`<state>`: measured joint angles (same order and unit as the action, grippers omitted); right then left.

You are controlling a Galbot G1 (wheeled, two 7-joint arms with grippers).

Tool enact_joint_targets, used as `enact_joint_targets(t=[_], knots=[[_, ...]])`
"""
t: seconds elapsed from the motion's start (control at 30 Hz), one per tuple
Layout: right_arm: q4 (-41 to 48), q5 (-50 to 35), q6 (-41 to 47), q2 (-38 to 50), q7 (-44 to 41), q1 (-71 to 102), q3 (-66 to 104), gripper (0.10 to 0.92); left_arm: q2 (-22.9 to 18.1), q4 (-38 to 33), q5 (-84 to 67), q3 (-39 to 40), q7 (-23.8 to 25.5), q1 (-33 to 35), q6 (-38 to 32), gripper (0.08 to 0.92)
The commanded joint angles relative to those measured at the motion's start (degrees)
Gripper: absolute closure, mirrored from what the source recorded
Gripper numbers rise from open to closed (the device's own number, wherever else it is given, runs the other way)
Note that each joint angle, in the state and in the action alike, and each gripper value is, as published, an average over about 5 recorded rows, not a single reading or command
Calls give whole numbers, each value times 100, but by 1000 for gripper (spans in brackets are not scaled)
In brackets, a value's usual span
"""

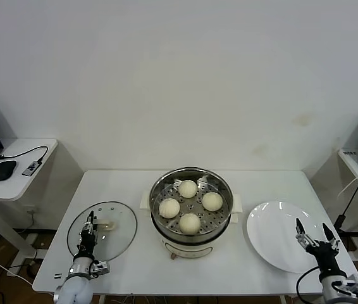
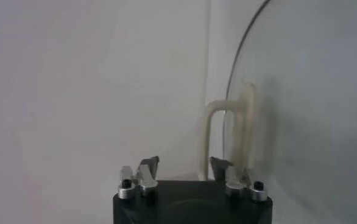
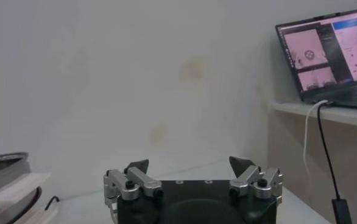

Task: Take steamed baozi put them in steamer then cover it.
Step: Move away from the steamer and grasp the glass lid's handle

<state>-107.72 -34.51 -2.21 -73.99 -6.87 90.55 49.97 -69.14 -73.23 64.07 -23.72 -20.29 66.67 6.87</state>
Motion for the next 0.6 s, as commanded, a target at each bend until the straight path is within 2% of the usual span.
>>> enact_joint_targets(t=[0.03, 0.2, 0.37, 0.47, 0.6], knots=[[-16, 19, 1, -9, 2, -6, 16, 203, 15, 293, -43, 28, -83, -96, -65, 611], [-28, 25, 5, -25, 2, 4, 48, 203, 52, 418, -62, 62, -131, -172, -123, 751], [-32, 41, 3, -54, 0, 8, 49, 203, 75, 310, -62, 50, -68, -160, -119, 807], [-32, 39, 5, -58, 0, -19, 41, 203, 108, -139, -94, 3, 94, -6, -18, 829], [-34, 29, 3, -65, 0, -85, 33, 203, 171, -1154, -215, -113, 461, 341, 328, 841]])
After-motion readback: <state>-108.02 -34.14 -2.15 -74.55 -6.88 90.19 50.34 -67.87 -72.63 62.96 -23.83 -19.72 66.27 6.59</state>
